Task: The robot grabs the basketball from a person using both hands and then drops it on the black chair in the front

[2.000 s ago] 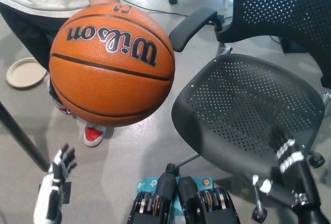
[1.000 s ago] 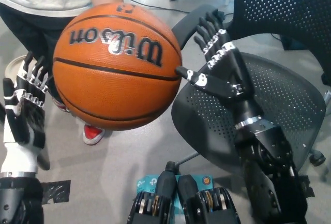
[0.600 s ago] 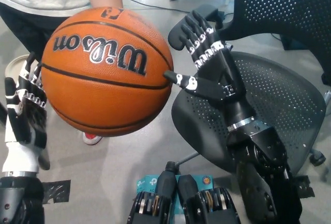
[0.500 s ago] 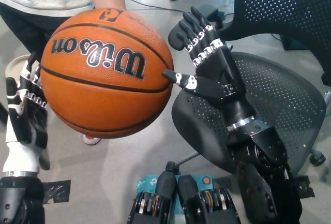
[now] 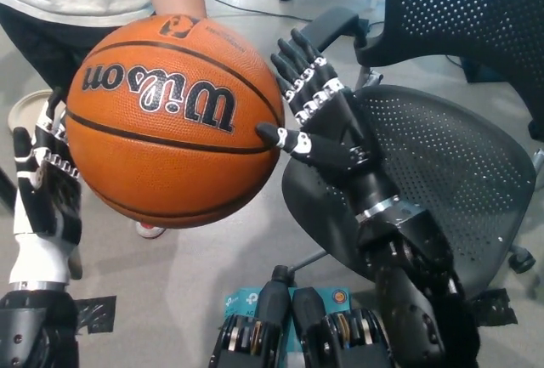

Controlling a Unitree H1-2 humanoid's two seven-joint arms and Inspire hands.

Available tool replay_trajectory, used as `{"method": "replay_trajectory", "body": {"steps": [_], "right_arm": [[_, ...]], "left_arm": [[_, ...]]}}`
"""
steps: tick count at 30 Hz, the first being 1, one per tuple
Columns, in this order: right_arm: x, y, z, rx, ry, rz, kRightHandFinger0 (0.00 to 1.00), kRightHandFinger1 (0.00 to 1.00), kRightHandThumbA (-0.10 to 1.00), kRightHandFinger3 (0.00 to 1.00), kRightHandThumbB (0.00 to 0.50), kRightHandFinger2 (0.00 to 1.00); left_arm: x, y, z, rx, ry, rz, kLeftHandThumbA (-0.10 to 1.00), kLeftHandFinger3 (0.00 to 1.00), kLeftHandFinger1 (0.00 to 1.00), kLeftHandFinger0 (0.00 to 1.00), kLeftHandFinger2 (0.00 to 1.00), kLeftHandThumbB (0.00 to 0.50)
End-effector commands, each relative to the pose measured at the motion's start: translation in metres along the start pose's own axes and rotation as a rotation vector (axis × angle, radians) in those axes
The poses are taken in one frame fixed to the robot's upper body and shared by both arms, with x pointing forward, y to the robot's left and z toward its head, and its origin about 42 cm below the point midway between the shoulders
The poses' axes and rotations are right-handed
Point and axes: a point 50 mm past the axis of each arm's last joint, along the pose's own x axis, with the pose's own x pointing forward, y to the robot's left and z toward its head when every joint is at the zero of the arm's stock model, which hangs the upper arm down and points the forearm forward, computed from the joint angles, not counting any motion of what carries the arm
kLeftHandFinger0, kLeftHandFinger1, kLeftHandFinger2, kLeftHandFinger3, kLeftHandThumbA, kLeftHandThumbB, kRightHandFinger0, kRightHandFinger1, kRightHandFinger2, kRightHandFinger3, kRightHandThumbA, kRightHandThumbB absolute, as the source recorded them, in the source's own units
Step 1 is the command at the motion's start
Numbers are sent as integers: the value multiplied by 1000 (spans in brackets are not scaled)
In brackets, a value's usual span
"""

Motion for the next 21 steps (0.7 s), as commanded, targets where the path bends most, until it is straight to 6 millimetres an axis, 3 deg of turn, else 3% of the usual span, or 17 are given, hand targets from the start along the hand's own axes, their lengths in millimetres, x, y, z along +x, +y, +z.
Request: {"method": "replay_trajectory", "body": {"steps": [1,2,4,7,8,10,13,14,15,16,19,21], "right_arm": [[22,32,-4,-29,3,135,1000,1000,1000,1000,418,1000],[28,36,-27,-105,64,137,1000,1000,1000,1000,444,1000],[30,40,-52,-149,131,164,1000,1000,1000,1000,420,1000],[31,40,-54,-154,124,166,1000,1000,1000,1000,416,1000],[32,52,-64,-143,141,198,1000,1000,1000,1000,371,1000],[32,59,-69,-147,137,212,1000,1000,1000,1000,380,1000],[33,59,-69,-149,133,213,1000,1000,1000,1000,379,1000],[37,77,-75,-181,64,192,1000,1000,1000,1000,243,1000],[40,87,-80,-228,14,138,1000,1000,1000,1000,214,1000],[40,93,-82,-222,24,101,1000,1000,1000,1000,234,1000],[41,93,-83,-226,19,93,1000,1000,1000,1000,233,1000],[44,97,-73,-240,2,27,1000,1000,1000,1000,206,1000]], "left_arm": [[9,-24,15,-27,-60,-79,1000,1000,1000,1000,1000,150],[7,-33,10,-26,-47,-88,1000,1000,1000,1000,1000,176],[4,-46,2,-43,-43,-106,1000,1000,1000,1000,1000,173],[4,-46,2,-41,-43,-104,1000,1000,1000,1000,1000,173],[3,-60,-2,-13,-36,-135,1000,1000,1000,1000,1000,183],[2,-66,-3,83,-42,-154,1000,1000,1000,1000,1000,169],[2,-67,-3,88,-43,-151,1000,1000,1000,1000,1000,169],[5,-80,-7,138,-48,-174,1000,1000,1000,1000,1000,120],[7,-90,-11,190,-59,-189,1000,1000,1000,1000,1000,115],[7,-95,-12,198,-66,-190,1000,1000,1000,1000,1000,93],[7,-96,-12,204,-69,-187,1000,1000,1000,1000,1000,90],[16,-106,-5,163,-69,-226,1000,1000,1000,1000,1000,93]]}}
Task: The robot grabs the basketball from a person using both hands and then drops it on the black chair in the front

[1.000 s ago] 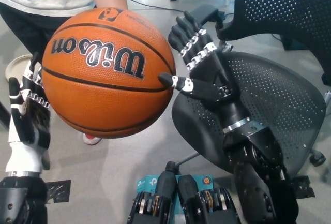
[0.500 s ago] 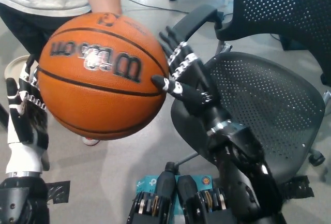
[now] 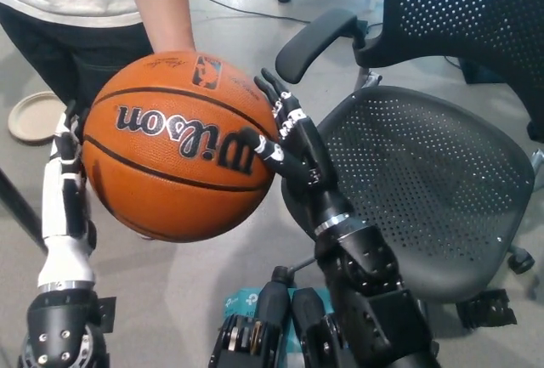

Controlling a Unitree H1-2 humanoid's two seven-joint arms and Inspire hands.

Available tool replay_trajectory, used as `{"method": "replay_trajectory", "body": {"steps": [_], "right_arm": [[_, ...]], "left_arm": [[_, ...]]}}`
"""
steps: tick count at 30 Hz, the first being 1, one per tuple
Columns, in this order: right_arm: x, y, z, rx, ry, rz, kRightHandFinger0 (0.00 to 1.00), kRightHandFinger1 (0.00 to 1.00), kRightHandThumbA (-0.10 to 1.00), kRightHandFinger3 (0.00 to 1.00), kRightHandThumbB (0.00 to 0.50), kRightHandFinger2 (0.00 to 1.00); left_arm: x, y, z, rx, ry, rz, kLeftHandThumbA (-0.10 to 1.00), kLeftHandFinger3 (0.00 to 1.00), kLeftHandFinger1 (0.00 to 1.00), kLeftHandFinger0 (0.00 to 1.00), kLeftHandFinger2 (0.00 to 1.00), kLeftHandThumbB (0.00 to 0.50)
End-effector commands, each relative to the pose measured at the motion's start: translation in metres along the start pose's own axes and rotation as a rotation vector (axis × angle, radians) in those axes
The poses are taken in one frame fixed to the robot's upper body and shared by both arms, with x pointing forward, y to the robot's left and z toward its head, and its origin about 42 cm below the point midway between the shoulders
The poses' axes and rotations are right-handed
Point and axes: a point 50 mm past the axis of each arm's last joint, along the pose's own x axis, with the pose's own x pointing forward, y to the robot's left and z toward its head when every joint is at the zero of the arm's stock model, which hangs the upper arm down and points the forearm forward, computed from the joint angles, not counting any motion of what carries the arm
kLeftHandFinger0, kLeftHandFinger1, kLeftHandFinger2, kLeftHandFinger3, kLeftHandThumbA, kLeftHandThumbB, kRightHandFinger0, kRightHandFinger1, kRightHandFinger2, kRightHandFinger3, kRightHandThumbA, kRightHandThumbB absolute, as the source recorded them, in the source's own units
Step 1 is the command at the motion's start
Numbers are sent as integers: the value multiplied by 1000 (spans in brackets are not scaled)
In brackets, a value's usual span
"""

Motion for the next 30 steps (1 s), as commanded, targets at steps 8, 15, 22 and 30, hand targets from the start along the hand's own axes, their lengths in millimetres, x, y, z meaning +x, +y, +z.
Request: {"method": "replay_trajectory", "body": {"steps": [8,15,22,30], "right_arm": [[30,85,33,-50,-64,90,1000,1000,1000,1000,205,1000],[31,72,55,-100,-105,57,1000,1000,1000,1000,219,1000],[37,58,105,-84,-192,33,1000,1000,1000,1000,270,1000],[43,37,185,-86,-369,-13,1000,1000,1000,1000,239,1000]], "left_arm": [[25,-90,48,-28,-150,-325,1000,1000,1000,1000,1000,115],[38,-105,64,-41,-160,-383,1000,1000,1000,1000,1000,145],[52,-127,109,1,-250,-422,1000,1000,1000,1000,1000,198],[76,-171,181,36,-427,-489,1000,1000,1000,1000,1000,188]]}}
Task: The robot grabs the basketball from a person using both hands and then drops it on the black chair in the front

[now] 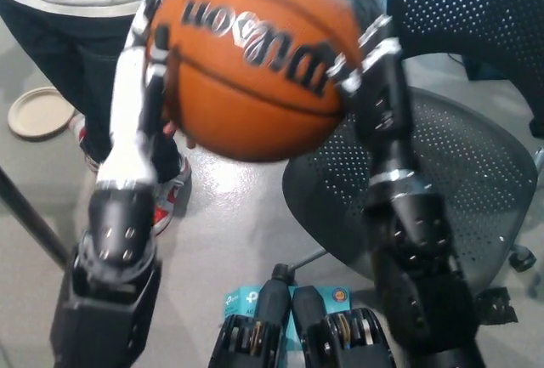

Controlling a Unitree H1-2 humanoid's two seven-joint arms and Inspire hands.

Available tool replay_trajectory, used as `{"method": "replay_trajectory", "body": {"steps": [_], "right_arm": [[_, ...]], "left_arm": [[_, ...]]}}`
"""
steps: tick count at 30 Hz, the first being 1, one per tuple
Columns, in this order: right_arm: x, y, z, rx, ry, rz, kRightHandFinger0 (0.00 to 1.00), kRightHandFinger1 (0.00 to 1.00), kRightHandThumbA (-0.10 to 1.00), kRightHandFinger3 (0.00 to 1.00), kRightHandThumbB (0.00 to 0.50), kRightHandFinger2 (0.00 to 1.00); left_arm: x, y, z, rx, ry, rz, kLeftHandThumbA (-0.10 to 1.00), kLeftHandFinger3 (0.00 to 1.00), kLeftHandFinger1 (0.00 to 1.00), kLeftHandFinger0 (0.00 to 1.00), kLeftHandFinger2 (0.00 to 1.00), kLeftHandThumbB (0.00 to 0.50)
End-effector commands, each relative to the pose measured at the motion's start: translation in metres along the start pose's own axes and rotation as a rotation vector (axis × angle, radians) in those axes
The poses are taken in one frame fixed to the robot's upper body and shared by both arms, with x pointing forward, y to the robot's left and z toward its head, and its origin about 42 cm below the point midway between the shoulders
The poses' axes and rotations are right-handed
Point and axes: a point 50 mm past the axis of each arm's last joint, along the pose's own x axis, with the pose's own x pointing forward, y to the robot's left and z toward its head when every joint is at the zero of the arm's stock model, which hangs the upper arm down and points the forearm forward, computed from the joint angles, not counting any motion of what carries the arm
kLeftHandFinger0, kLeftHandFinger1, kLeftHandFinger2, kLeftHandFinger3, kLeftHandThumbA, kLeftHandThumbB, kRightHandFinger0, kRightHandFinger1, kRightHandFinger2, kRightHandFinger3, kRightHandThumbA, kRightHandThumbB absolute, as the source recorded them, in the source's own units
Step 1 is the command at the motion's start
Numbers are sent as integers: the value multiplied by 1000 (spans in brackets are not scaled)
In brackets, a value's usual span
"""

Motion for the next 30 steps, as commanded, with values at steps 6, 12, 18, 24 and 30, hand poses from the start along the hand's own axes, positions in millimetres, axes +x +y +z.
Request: {"method": "replay_trajectory", "body": {"steps": [6,12,18,24,30], "right_arm": [[46,27,86,33,-124,125,1000,1000,1000,1000,214,1000],[55,-10,87,36,-104,43,1000,1000,1000,1000,231,1000],[74,-47,79,5,-59,-37,1000,1000,1000,1000,198,1000],[88,-80,59,-24,33,-92,1000,1000,1000,1000,221,1000],[98,-100,38,-1,111,-153,1000,1000,1000,1000,152,1000]], "left_arm": [[51,-119,110,-29,-299,-404,1000,1000,1000,1000,1000,203],[68,-155,109,-51,-212,-477,1000,1000,1000,1000,1000,207],[93,-192,95,-74,-114,-535,1000,1000,1000,1000,1000,183],[111,-220,72,-156,-29,-567,1000,1000,1000,1000,1000,185],[118,-234,50,-137,85,-575,1000,1000,1000,1000,1000,243]]}}
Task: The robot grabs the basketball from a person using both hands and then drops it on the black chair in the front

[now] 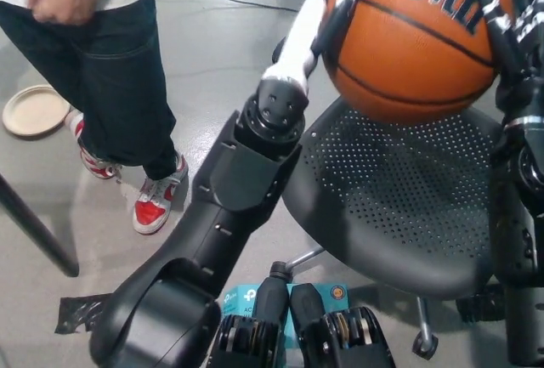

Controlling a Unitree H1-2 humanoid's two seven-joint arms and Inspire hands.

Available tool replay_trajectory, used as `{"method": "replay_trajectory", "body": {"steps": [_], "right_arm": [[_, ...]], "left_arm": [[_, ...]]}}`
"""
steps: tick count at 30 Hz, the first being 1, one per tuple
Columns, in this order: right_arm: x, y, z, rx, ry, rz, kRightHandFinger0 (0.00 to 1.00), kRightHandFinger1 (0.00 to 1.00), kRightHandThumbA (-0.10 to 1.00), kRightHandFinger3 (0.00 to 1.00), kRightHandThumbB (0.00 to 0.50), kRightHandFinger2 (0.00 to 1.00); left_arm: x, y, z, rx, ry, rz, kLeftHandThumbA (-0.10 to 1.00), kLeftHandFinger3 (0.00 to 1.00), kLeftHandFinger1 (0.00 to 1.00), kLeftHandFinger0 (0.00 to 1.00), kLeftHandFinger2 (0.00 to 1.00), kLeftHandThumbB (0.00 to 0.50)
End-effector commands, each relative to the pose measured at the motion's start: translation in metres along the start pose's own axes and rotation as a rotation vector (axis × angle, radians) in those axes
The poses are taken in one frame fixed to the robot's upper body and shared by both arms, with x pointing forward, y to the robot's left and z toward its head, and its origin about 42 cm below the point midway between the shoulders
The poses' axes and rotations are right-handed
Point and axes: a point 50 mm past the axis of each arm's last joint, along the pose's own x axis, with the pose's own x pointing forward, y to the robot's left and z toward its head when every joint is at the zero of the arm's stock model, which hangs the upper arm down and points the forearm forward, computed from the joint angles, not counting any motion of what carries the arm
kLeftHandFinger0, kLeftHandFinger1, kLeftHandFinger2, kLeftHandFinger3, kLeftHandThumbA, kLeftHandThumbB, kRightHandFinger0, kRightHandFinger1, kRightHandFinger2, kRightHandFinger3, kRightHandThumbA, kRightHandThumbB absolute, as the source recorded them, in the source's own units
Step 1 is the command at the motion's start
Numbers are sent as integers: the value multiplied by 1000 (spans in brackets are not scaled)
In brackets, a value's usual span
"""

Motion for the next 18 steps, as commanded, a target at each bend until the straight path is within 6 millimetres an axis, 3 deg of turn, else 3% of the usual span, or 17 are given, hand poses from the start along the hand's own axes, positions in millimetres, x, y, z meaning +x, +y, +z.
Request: {"method": "replay_trajectory", "body": {"steps": [1,4,7,12,13,14,15,18], "right_arm": [[30,62,45,128,-85,211,1000,1000,1000,1000,152,1000],[36,58,35,140,-75,193,1000,1000,1000,1000,126,1000],[40,54,30,123,-69,206,1000,1000,1000,1000,133,1000],[42,52,28,110,-57,231,1000,1000,1000,1000,140,1000],[54,27,39,71,-27,203,1000,1000,1000,1000,166,1000],[58,16,45,39,-44,162,1000,1000,1000,1000,165,1000],[64,2,50,7,-57,139,1000,1000,1000,1000,153,1000],[64,2,50,7,-57,142,1000,1000,1000,1000,153,1000]], "left_arm": [[5,-68,102,-72,-306,-241,1000,1000,1000,1000,1000,234],[9,-72,96,-65,-271,-241,1000,1000,1000,1000,1000,226],[12,-73,92,-28,-253,-243,1000,1000,1000,1000,1000,254],[14,-71,91,-33,-244,-253,1000,1000,1000,1000,1000,254],[19,-49,87,-48,-207,-220,1000,1000,1000,1000,1000,291],[20,-38,85,-44,-203,-196,1000,1000,1000,1000,1000,307],[22,-27,82,-60,-195,-178,1000,1000,1000,1000,1000,300],[22,-27,82,-61,-195,-180,1000,1000,1000,1000,1000,301]]}}
